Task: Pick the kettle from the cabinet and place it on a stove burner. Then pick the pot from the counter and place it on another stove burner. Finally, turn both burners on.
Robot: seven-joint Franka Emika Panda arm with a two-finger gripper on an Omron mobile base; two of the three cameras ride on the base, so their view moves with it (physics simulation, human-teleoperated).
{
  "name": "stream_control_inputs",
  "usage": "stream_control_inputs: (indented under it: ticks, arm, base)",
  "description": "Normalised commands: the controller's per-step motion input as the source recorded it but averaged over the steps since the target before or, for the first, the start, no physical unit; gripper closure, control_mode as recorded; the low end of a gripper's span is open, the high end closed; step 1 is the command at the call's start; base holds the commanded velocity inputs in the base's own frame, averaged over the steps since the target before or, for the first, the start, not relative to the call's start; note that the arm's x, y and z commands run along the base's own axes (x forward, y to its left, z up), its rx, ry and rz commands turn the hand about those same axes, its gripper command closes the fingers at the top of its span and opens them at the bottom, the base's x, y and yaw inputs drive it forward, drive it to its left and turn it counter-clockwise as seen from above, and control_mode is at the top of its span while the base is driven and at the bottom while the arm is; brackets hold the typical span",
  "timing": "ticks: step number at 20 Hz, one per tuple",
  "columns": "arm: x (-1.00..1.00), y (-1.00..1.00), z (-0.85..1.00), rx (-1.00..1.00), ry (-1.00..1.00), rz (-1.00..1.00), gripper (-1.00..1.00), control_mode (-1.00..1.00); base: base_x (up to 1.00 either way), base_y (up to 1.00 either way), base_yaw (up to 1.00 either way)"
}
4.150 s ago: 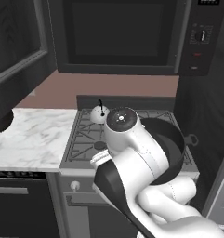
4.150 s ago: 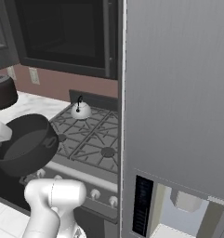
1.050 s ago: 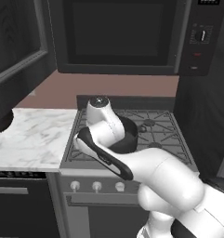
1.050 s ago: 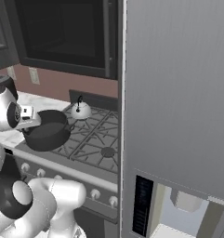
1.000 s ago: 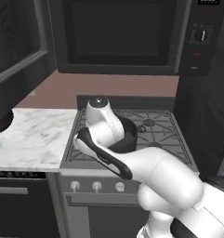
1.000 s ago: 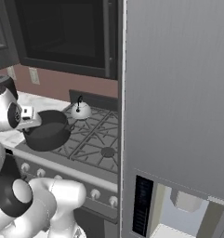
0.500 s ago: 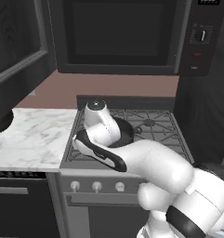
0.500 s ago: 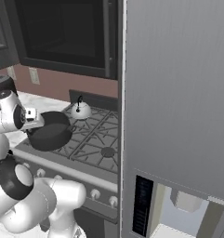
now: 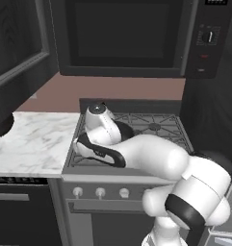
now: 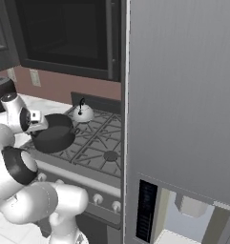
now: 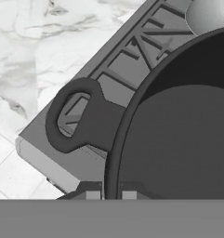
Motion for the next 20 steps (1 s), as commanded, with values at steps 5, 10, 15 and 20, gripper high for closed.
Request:
stream_control_inputs:
  ticks: [5, 10, 15, 20]
  arm:
    - [0.27, 0.08, -0.11, 0.0, 0.01, 0.01, 1.0, -1.0]
    - [0.22, 0.11, -0.12, 0.0, 0.01, 0.01, 1.0, -1.0]
    - [0.04, 0.11, -0.17, 0.0, 0.02, 0.0, 1.0, -1.0]
    - [0.03, 0.03, -0.18, 0.0, 0.01, 0.0, 1.0, -1.0]
  base:
    - [0.0, 0.0, 0.0]
    - [0.0, 0.0, 0.0]
    - [0.0, 0.0, 0.0]
    - [0.0, 0.0, 0.0]
